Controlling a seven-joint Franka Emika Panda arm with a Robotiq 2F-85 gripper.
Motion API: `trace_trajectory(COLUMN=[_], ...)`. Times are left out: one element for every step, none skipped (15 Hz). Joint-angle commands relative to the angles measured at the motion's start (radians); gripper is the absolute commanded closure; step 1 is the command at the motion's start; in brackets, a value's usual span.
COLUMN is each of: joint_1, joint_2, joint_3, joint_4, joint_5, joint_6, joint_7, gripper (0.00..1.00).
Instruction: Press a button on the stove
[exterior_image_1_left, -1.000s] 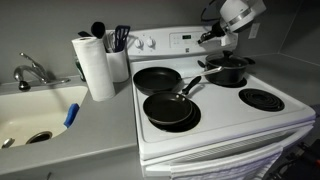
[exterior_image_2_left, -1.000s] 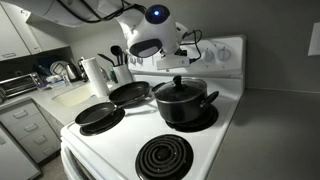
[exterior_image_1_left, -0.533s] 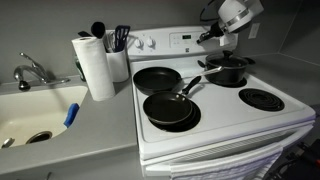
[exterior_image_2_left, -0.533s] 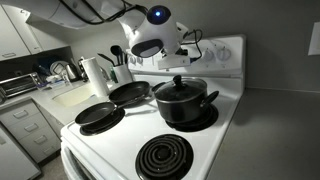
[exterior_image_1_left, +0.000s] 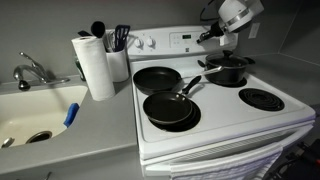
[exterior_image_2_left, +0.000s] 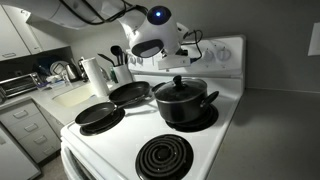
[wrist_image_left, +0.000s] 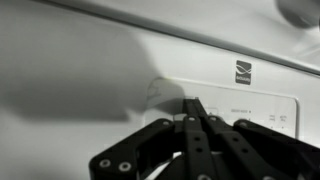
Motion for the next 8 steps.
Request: trace_trajectory(joint_1=[-0.03, -0.031, -0.034, -0.037, -0.039, -0.043, -0.047, -0.048], joint_2=[0.046, 0.05, 0.056, 0.062, 0.067, 0.071, 0.074, 0.076], joint_3=[0.017, 0.016, 0.017, 0.019, 0.02, 0.02, 0.021, 0.02], joint_4=[0.059, 0.063, 0.069, 0.077, 0.083, 0.089, 0.094, 0.099], joint_5=[0.032, 0.03, 0.032, 0.033, 0.035, 0.035, 0.038, 0.035], joint_6=[-0.025, -0.03, -0.036, -0.044, -0.051, -0.062, -0.07, -0.079], joint_7=[-0.034, -0.031, -0.032, -0.032, -0.032, -0.03, -0.033, -0.028], gripper=[1.0, 1.0, 1.0, 1.0, 1.0, 1.0, 1.0, 1.0])
